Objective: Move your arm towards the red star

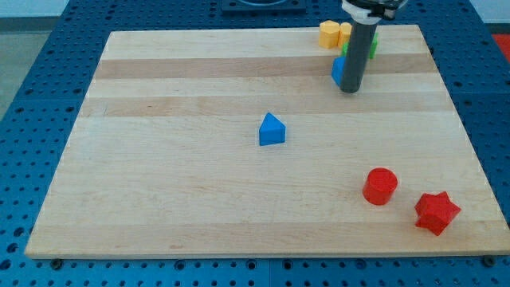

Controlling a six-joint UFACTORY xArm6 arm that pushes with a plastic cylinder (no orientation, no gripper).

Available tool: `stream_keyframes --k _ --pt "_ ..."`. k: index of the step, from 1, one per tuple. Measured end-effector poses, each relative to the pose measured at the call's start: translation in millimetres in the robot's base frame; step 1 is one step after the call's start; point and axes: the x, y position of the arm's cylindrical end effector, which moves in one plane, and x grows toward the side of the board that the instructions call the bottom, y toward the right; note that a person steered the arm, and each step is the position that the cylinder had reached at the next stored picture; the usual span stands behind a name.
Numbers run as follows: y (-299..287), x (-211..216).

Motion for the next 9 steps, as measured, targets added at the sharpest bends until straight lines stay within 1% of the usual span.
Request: stream_keyframes --k 2,3,4,5,6,7,8,9 --pt "-7.4 106.2" --pt "-31.2 135.9" --pt "-34.0 139.0" --pt "-59.3 168.9" --pt "-77.2 216.6" --pt "-57.3 265.5" --pt "-53.6 265.8" --pt "-28.3 265.4"
